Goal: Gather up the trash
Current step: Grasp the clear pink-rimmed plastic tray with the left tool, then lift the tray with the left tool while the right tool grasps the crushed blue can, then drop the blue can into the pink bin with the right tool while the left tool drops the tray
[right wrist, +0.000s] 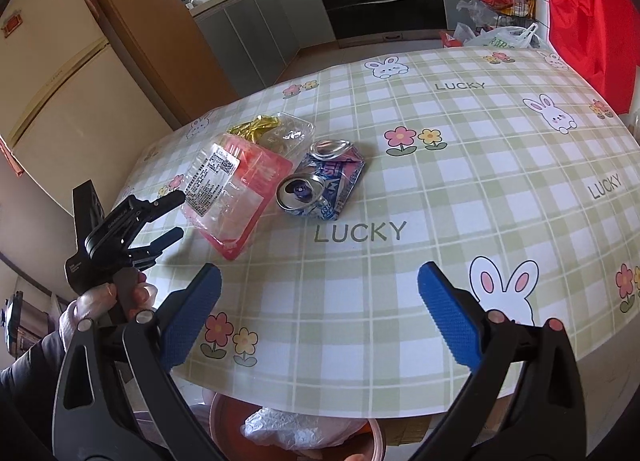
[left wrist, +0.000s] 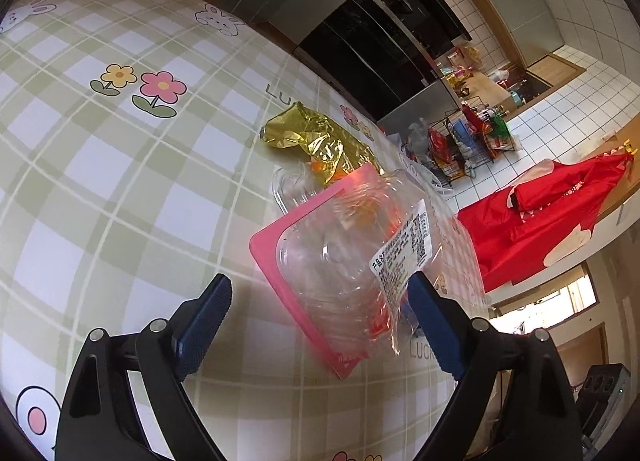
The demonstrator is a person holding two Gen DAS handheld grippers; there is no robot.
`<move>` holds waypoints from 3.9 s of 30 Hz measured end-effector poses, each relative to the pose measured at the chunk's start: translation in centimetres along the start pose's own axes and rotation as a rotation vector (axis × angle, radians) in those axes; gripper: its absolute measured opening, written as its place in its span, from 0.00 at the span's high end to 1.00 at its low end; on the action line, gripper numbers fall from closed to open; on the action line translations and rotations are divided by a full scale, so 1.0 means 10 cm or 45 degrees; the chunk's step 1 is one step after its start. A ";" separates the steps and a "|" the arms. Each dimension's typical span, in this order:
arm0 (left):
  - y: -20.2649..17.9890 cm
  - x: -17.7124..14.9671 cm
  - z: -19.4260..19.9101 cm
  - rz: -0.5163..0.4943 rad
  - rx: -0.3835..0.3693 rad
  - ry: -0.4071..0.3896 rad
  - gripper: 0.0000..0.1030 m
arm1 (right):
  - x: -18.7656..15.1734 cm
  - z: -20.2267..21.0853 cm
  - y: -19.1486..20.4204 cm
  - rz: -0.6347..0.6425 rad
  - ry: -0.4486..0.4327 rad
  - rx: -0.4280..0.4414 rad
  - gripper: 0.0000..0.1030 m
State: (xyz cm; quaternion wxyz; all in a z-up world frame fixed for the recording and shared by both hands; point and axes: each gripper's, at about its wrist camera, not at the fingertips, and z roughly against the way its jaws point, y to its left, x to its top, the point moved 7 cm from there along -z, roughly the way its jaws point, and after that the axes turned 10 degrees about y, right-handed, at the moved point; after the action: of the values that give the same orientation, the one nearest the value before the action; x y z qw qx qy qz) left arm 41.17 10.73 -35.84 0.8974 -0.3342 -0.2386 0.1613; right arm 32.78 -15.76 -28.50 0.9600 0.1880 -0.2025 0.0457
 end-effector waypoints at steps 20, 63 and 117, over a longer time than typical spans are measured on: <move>-0.11 0.14 -0.25 -0.089 -0.018 0.032 0.30 | 0.09 -0.28 -0.05 0.013 0.041 -0.014 0.06; 0.06 -0.05 1.20 -0.110 0.033 -0.391 0.43 | 0.69 -1.47 0.36 0.634 0.161 -0.187 0.45; -0.95 -1.55 3.16 -0.289 0.002 -0.536 0.43 | -0.95 1.41 1.29 0.635 -0.180 0.007 0.45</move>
State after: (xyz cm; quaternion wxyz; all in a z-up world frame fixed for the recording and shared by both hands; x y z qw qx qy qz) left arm 12.53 13.38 -13.41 0.8405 -0.2636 -0.4564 0.1257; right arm 16.76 -9.26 -15.95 0.9019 0.1377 -0.3091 0.2683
